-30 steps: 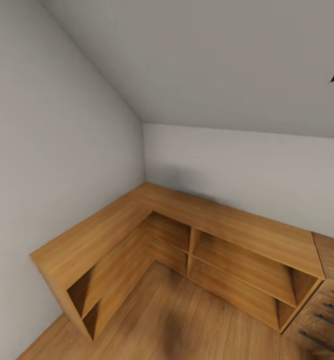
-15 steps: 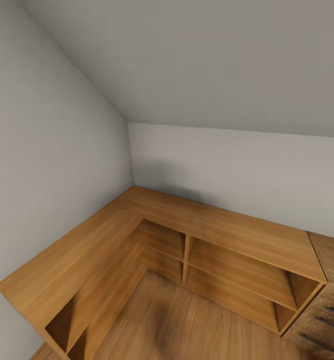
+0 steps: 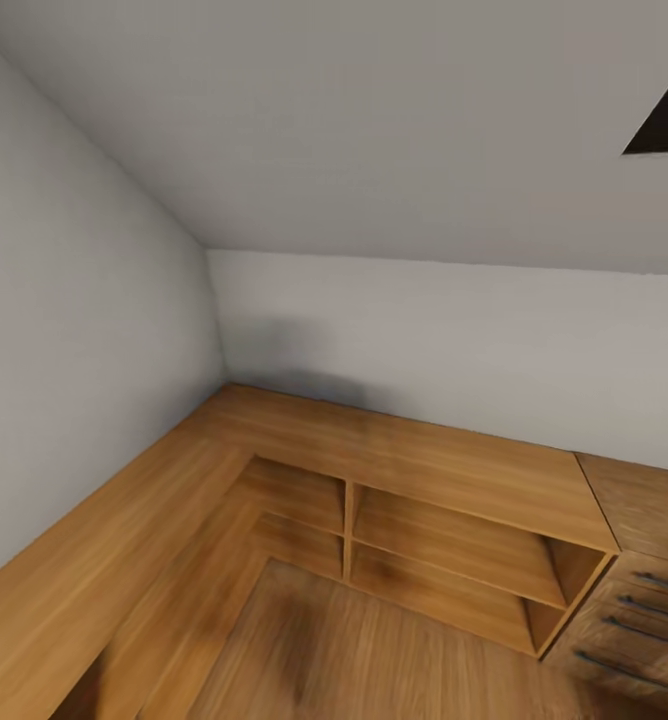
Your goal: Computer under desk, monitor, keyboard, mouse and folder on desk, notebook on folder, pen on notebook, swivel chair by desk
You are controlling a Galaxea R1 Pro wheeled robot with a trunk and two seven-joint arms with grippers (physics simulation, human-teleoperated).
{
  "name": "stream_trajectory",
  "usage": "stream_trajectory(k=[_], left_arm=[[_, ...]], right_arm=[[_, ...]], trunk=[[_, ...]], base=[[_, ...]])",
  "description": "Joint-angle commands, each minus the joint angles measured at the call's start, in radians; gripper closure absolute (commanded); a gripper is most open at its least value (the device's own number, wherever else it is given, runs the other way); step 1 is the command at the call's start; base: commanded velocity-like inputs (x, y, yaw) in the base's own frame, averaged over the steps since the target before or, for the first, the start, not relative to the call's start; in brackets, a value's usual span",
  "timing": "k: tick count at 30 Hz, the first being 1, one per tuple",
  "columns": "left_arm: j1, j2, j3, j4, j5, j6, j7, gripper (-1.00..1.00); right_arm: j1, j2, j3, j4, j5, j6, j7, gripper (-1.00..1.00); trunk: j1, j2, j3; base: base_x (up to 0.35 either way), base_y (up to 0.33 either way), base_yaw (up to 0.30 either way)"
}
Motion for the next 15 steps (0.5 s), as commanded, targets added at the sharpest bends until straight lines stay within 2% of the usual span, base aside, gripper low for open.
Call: stream_trajectory(k=[1, 9, 15], left_arm=[[0.001, 0.000, -0.003, -0.002, 0.004, -0.001, 0.004, -1.00], [0.001, 0.001, -0.003, 0.000, 0.004, -0.001, 0.004, -1.00], [0.001, 0.000, -0.003, 0.000, 0.003, -0.001, 0.004, -1.00]], right_arm=[[-0.001, 0.000, 0.009, 0.002, -0.007, -0.003, -0.002, -1.00], [-0.001, 0.000, 0.009, 0.002, -0.007, -0.003, 0.002, -1.00], [-0.001, -0.002, 0.007, 0.002, -0.007, -0.003, 0.043, -1.00]], trunk=[[0.001, -0.002, -0.001], [0.001, -0.002, 0.002], [0.001, -0.002, 0.006]], base=[[0.022, 0.008, -0.266], [0.007, 0.003, -0.266], [0.001, 0.000, -0.266]])
